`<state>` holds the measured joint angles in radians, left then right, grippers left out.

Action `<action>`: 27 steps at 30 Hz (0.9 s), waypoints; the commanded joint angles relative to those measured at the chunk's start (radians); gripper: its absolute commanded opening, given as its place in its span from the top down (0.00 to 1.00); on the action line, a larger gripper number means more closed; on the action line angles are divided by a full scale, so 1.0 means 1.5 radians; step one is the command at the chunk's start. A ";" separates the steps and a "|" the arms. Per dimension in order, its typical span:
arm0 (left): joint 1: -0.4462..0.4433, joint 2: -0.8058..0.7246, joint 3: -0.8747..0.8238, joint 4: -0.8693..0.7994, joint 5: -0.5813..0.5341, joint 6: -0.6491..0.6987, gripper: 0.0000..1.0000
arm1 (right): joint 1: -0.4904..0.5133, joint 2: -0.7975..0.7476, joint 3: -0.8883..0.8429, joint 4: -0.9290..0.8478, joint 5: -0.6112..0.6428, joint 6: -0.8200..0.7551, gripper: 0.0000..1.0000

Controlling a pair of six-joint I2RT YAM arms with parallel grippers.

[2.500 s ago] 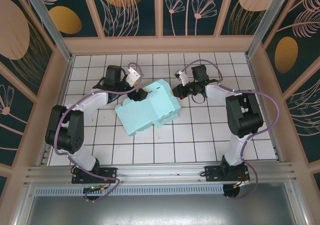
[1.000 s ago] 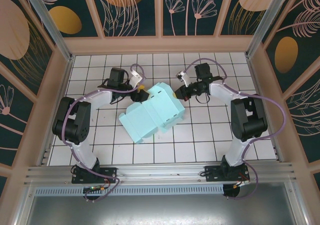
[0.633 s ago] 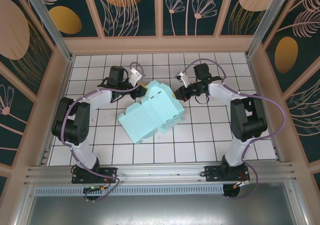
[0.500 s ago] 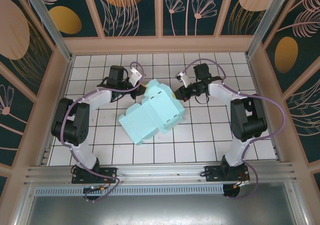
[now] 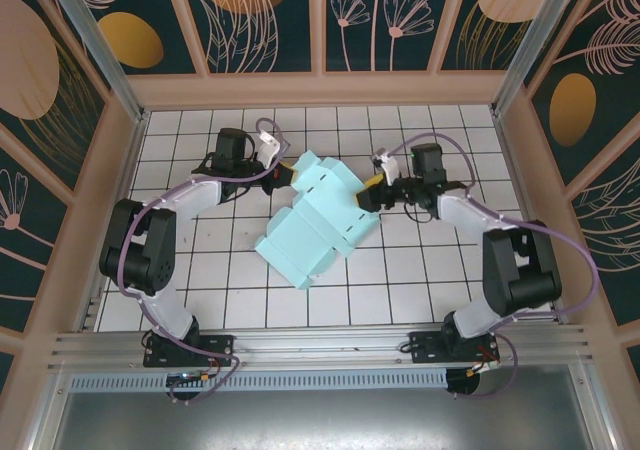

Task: Fold the paper box

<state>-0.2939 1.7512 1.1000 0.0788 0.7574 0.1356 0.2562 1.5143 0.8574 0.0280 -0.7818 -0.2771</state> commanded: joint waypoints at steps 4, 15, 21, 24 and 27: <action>0.005 -0.014 0.015 0.029 0.113 -0.018 1.00 | -0.018 -0.034 -0.053 0.174 -0.019 -0.008 0.33; 0.018 -0.030 0.003 0.045 0.143 -0.035 1.00 | -0.032 0.076 0.044 0.041 -0.147 -0.101 0.48; 0.031 -0.045 -0.012 0.095 0.141 -0.072 1.00 | -0.037 0.094 0.059 -0.046 -0.130 -0.157 0.68; 0.032 -0.038 -0.008 0.100 0.143 -0.077 1.00 | -0.037 0.092 0.062 -0.056 -0.128 -0.156 0.98; 0.032 -0.032 -0.005 0.105 0.112 -0.088 0.98 | -0.035 0.081 0.063 -0.037 -0.103 -0.125 1.00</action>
<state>-0.2535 1.7103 1.0920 0.1825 0.9344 0.0391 0.2043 1.6440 0.9272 -0.0040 -0.9493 -0.4698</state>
